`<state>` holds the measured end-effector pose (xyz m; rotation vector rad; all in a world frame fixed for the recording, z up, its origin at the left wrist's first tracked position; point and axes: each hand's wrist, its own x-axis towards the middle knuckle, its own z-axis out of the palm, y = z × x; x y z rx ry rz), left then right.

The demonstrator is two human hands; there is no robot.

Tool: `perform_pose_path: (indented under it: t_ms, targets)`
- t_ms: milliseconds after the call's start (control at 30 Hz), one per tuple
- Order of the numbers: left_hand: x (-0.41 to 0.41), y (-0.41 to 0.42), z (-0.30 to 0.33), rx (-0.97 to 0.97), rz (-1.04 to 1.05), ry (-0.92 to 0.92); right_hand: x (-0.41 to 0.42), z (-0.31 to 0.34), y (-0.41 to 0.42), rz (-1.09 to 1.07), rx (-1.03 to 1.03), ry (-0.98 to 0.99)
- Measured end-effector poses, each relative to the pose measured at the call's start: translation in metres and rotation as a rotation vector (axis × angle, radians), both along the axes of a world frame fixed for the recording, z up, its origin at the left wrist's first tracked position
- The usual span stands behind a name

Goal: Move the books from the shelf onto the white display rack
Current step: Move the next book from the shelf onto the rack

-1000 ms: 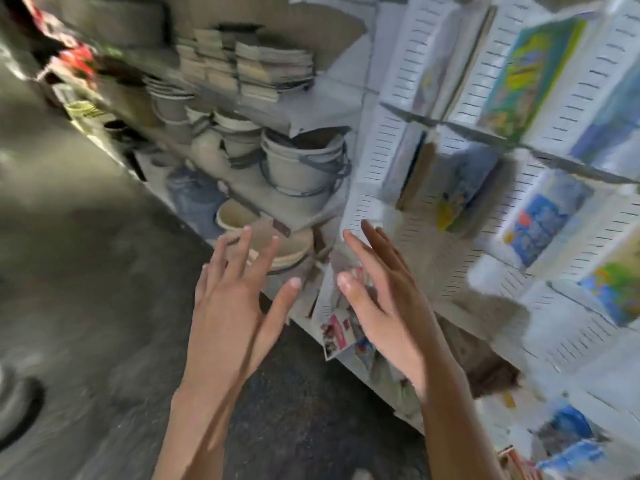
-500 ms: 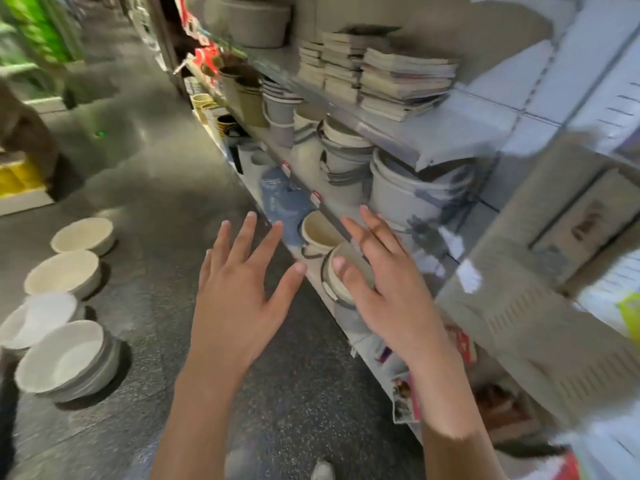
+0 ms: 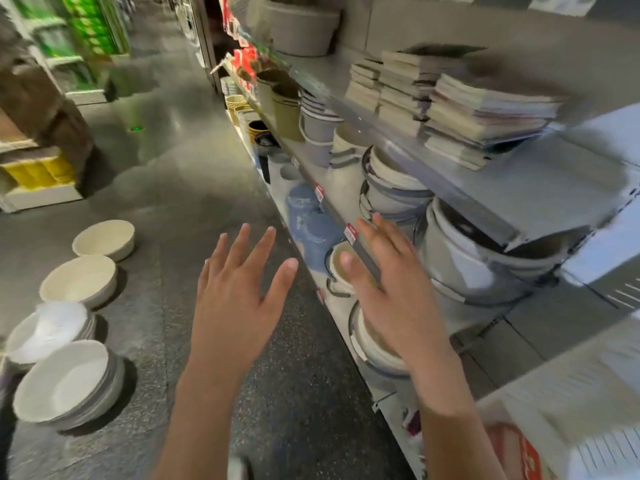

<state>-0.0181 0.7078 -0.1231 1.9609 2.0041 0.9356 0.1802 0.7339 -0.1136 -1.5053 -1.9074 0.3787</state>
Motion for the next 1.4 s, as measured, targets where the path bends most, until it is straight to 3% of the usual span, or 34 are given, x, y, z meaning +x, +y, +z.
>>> perform_pose_path:
  t_ms: [333, 633, 1067, 1233, 1400]
  targets:
    - [-0.079, 0.175, -0.002, 0.001, -0.15, -0.073, -0.082, -0.005, 0.146, -0.119, 0.044, 0.067]
    - [-0.142, 0.326, 0.023, 0.001, -0.283, -0.005, -0.152, 0.007, 0.276, -0.273, 0.064, 0.132]
    - [-0.124, 0.501, 0.009, 0.007, -0.433, -0.03, -0.144, -0.003, 0.428, -0.402, 0.111, 0.089]
    - [-0.106, 0.593, 0.019, 0.024, -0.449, -0.035, -0.127, 0.002, 0.518, -0.459, 0.201, 0.16]
    - [-0.071, 0.666, 0.027, 0.03, -0.506, -0.056, -0.099, 0.016, 0.585, -0.508, 0.166, 0.205]
